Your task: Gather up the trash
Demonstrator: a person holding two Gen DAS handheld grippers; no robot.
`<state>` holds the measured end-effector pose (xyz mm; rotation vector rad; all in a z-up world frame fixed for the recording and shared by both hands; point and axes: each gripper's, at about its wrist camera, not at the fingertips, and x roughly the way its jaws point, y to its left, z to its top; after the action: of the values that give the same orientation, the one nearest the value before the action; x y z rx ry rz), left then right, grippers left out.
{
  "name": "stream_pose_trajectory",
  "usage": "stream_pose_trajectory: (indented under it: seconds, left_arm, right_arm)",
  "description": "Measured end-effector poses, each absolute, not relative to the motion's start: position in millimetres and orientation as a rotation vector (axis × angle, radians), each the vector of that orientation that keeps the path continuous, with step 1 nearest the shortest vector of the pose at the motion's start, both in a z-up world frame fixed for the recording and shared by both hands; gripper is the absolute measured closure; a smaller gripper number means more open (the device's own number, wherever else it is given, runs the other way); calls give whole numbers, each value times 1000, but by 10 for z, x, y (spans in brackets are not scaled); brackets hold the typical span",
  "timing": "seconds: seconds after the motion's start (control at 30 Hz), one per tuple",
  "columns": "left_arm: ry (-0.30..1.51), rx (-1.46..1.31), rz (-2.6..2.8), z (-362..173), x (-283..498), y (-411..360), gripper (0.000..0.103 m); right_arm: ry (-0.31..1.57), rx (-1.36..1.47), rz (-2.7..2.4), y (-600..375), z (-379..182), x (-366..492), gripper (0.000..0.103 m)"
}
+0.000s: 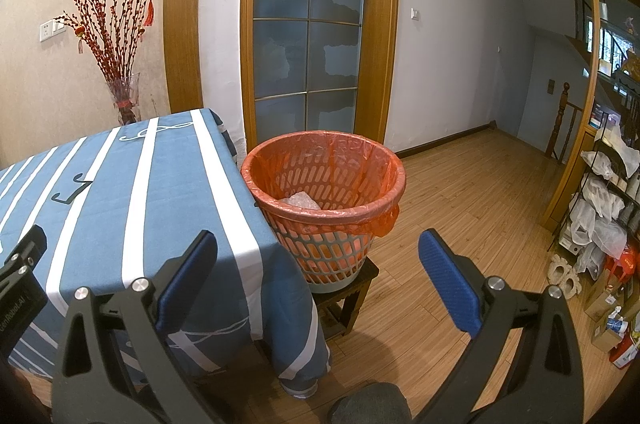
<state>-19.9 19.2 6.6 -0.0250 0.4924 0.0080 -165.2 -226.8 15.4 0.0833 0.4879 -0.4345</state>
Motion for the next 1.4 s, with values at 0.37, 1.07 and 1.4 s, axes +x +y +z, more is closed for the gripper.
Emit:
stream_pose_trajectory:
  seconds: [0.37, 1.07, 1.4]
  left_arm:
    - [494, -24, 8, 67, -197, 191, 3]
    - [491, -7, 6, 58, -175, 241, 3]
    - [490, -7, 6, 58, -170, 241, 3]
  right_arm:
    - [488, 83, -434, -2263, 150, -1654, 5]
    - [489, 85, -434, -2258, 148, -1669, 5]
    - [489, 85, -433, -2264, 142, -1665, 5]
